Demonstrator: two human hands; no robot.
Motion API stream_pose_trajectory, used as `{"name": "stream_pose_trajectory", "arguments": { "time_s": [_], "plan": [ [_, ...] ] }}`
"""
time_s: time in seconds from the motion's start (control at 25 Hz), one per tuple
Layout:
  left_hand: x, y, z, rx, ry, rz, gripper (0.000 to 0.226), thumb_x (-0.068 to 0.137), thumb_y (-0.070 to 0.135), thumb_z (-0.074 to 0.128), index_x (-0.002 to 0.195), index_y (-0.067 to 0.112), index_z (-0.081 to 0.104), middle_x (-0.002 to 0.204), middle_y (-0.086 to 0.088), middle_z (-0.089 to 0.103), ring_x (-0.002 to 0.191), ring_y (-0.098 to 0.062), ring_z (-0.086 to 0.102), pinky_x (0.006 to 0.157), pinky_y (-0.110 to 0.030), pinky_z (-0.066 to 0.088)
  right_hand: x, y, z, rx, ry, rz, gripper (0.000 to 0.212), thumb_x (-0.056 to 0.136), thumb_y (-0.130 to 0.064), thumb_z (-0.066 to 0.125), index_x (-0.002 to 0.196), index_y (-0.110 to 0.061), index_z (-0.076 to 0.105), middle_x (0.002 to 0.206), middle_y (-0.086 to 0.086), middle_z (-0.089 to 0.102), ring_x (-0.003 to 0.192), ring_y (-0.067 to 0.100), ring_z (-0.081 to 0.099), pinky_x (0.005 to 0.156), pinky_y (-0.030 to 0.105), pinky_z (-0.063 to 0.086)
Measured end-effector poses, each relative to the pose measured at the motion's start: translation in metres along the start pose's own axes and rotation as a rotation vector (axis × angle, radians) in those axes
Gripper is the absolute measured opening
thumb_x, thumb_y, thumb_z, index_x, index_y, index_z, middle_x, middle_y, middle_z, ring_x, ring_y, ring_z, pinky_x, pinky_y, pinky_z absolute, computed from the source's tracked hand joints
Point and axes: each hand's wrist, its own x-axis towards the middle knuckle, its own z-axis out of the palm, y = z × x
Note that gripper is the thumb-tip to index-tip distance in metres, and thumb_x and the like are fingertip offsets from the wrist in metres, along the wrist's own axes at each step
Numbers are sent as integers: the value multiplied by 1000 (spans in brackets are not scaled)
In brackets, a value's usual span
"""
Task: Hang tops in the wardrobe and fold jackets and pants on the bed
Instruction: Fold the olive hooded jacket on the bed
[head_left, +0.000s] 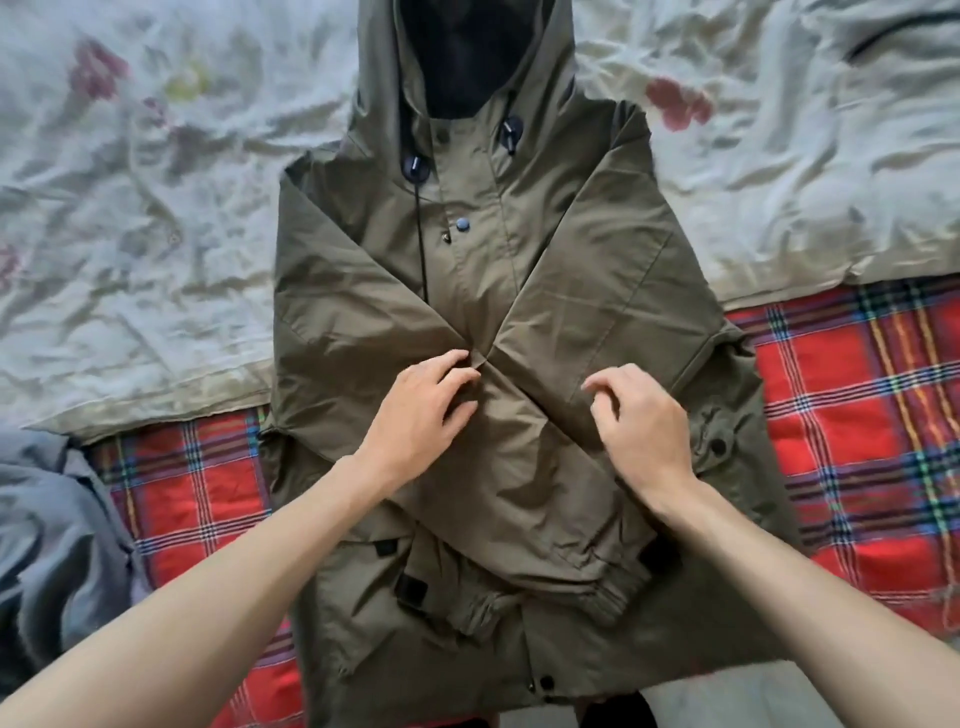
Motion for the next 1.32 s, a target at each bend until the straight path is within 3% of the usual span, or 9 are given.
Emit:
{"name": "stream_pose_trajectory", "arguments": {
  "time_s": [0.2, 0.28, 0.36, 0.52, 0.6, 0.76, 0.92, 1.12, 1.32],
  "plan": [
    [72, 3, -53, -974, 175, -764, 13, 98, 11, 55, 94, 18, 65, 86, -2, 71, 67, -13, 65, 63, -23, 49, 147, 5, -24, 164, -420, 597, 18, 80, -24, 54, 85, -19, 71, 65, -5, 72, 63, 17, 69, 70, 30, 56],
    [107, -7, -75, -1061, 287, -830, 14, 98, 8, 54, 90, 16, 63, 84, -7, 68, 60, -13, 61, 53, -20, 46, 178, 0, -28, -63, -631, 562, 22, 76, -19, 53, 79, -13, 74, 61, -4, 72, 66, 19, 71, 70, 27, 54],
    [140, -16, -99, -1020, 384, -805, 13, 94, 6, 59, 88, 16, 63, 83, -10, 67, 58, -14, 61, 50, -22, 47, 205, -18, -36, -327, -532, 307, 24, 74, -22, 52, 82, -20, 74, 81, -1, 75, 88, 27, 69, 78, 31, 53],
    [202, -38, -141, -796, 520, -710, 12, 85, 8, 66, 92, 18, 64, 82, -1, 68, 65, -15, 66, 66, -36, 58, 283, -71, -51, -51, -96, -54, 23, 88, -26, 52, 104, -29, 68, 106, 4, 67, 99, 28, 61, 82, 40, 52],
    [235, -45, -160, -515, 558, -643, 22, 83, 16, 69, 104, 20, 64, 93, 6, 66, 81, -13, 63, 72, -28, 49, 334, -90, -49, -150, 115, -205, 32, 88, -32, 58, 120, -26, 60, 119, 10, 54, 110, 30, 53, 91, 43, 48],
    [297, -56, -174, -351, 476, -602, 48, 80, 20, 74, 124, 17, 53, 106, 7, 57, 98, -11, 55, 80, -23, 42, 405, -121, -32, -616, 81, -430, 68, 79, -43, 73, 134, -16, 46, 135, 13, 41, 126, 33, 39, 104, 45, 33],
    [324, -64, -167, -654, 395, -758, 69, 75, 27, 80, 135, 19, 45, 117, 2, 60, 108, -20, 59, 91, -34, 51, 422, -134, -21, -698, 150, -429, 34, 86, -23, 63, 117, -8, 59, 123, 17, 56, 117, 36, 49, 96, 43, 38],
    [341, -56, -186, -141, 467, -742, 71, 77, 39, 77, 133, 19, 37, 112, -3, 63, 100, -25, 62, 72, -33, 39, 419, -148, -53, -26, 79, -272, 34, 85, -12, 44, 106, -18, 69, 100, 14, 70, 96, 33, 62, 77, 35, 45],
    [348, -52, -202, 22, 544, -585, 28, 86, -4, 49, 109, 13, 49, 80, -3, 52, 77, -25, 57, 64, -35, 38, 415, -151, -76, -65, 309, -354, 27, 94, -15, 43, 112, -13, 64, 103, 13, 66, 90, 32, 61, 67, 32, 38]
  ]
}}
